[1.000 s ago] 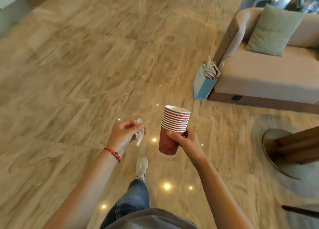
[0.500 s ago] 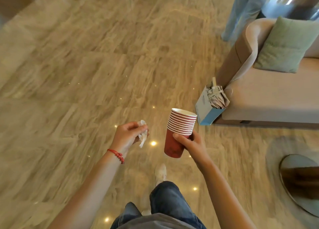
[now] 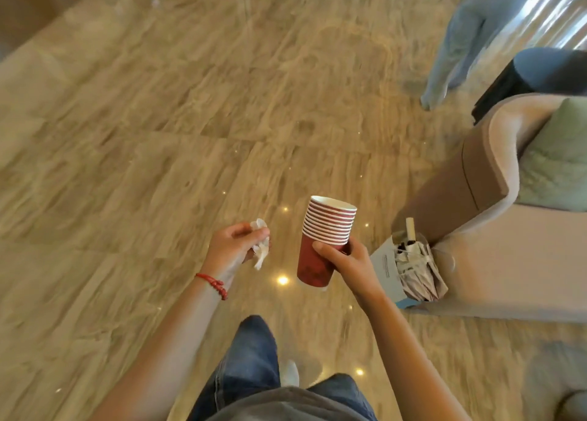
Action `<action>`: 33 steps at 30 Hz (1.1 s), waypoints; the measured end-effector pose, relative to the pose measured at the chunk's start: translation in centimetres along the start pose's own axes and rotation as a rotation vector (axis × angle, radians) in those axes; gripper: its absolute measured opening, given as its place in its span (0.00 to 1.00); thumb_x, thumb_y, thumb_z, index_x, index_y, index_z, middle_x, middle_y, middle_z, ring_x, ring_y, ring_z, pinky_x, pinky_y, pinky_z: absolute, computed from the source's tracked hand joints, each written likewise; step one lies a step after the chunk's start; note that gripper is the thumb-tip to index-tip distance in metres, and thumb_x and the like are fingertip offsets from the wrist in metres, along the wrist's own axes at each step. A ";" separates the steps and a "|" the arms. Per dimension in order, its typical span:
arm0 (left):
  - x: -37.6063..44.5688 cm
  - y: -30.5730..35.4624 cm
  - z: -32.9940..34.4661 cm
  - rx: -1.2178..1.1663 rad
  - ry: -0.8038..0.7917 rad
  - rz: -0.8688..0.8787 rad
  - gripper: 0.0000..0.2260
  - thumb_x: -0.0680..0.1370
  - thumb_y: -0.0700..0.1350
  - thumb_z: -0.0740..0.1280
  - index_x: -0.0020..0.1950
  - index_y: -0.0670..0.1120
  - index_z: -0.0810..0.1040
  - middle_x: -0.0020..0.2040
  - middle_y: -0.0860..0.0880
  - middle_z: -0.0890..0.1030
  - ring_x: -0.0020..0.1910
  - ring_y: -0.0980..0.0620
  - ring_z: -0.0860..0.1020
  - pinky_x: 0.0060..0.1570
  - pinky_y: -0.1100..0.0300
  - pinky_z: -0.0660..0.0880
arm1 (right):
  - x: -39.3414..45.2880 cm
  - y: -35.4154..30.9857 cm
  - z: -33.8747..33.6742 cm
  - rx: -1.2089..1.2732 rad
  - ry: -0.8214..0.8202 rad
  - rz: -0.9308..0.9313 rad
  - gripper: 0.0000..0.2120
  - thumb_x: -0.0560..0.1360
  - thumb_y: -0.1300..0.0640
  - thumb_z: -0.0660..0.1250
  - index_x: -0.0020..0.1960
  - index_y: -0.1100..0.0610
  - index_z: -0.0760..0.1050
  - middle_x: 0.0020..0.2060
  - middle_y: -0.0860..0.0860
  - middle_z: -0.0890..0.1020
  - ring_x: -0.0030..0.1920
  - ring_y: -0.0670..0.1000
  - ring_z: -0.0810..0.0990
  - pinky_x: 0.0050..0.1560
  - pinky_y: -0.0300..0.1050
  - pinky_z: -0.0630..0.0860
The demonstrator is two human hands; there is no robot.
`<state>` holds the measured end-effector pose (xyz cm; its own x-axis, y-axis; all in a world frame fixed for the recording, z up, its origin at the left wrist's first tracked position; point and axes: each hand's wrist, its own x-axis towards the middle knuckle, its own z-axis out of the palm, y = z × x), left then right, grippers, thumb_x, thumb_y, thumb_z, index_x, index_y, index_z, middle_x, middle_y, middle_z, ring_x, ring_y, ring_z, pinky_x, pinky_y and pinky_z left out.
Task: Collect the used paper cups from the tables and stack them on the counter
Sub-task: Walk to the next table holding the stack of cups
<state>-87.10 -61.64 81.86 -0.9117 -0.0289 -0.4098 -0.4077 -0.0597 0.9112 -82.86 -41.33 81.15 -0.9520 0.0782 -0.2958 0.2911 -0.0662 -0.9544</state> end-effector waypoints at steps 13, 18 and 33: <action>33.7 14.6 4.6 -0.017 -0.073 0.028 0.09 0.72 0.37 0.70 0.32 0.40 0.78 0.29 0.48 0.81 0.32 0.51 0.80 0.36 0.61 0.78 | 34.9 -11.2 0.0 -0.002 0.063 -0.019 0.13 0.69 0.61 0.73 0.53 0.54 0.77 0.46 0.49 0.84 0.46 0.45 0.83 0.44 0.37 0.78; 45.4 21.1 8.1 0.017 -0.105 0.024 0.08 0.71 0.38 0.71 0.32 0.43 0.81 0.30 0.48 0.81 0.35 0.49 0.80 0.39 0.60 0.78 | 46.4 -16.3 -1.0 0.037 0.103 -0.036 0.13 0.68 0.57 0.74 0.51 0.50 0.77 0.42 0.43 0.85 0.45 0.43 0.83 0.41 0.33 0.77; 80.7 33.2 23.2 0.111 -0.131 0.005 0.06 0.71 0.41 0.71 0.36 0.38 0.80 0.36 0.41 0.82 0.39 0.46 0.80 0.43 0.55 0.77 | 83.7 -24.7 -11.1 0.022 0.151 0.004 0.14 0.68 0.59 0.74 0.51 0.50 0.77 0.42 0.45 0.85 0.45 0.43 0.83 0.41 0.33 0.77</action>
<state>-175.42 -42.80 79.98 -0.9096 0.1017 -0.4029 -0.3997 0.0513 0.9152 -168.73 -22.11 79.49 -0.9254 0.2264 -0.3038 0.2910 -0.0888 -0.9526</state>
